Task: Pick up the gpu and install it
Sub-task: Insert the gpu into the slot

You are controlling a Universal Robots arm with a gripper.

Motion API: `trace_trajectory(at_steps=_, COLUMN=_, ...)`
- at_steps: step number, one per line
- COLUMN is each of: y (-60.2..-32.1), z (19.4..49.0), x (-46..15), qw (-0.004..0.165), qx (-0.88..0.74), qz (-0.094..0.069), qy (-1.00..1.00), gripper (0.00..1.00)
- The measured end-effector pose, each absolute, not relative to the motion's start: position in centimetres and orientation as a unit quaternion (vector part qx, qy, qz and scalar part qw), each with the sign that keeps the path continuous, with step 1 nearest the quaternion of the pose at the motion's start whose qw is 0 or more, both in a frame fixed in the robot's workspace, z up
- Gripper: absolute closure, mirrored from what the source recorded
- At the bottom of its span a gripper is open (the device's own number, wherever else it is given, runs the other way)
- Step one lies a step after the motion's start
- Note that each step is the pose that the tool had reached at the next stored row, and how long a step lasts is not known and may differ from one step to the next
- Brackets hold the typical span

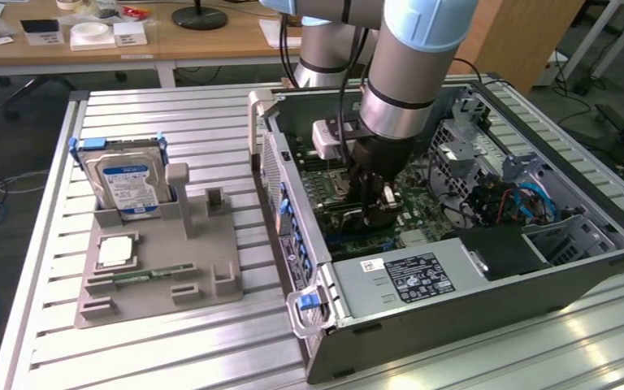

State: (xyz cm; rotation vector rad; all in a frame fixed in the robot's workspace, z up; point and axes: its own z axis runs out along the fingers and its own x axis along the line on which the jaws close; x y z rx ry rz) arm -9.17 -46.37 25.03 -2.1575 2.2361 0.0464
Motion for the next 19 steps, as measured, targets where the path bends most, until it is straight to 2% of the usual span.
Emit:
trace_trajectory(at_steps=5, y=-46.4, z=25.7, x=-9.2, qw=0.017, qx=-0.694, qz=0.015, qy=0.719, gripper=0.43)
trace_trajectory(at_steps=19, y=-46.4, z=30.6, x=-9.2, qw=0.017, qx=-0.694, qz=0.015, qy=0.719, gripper=0.43)
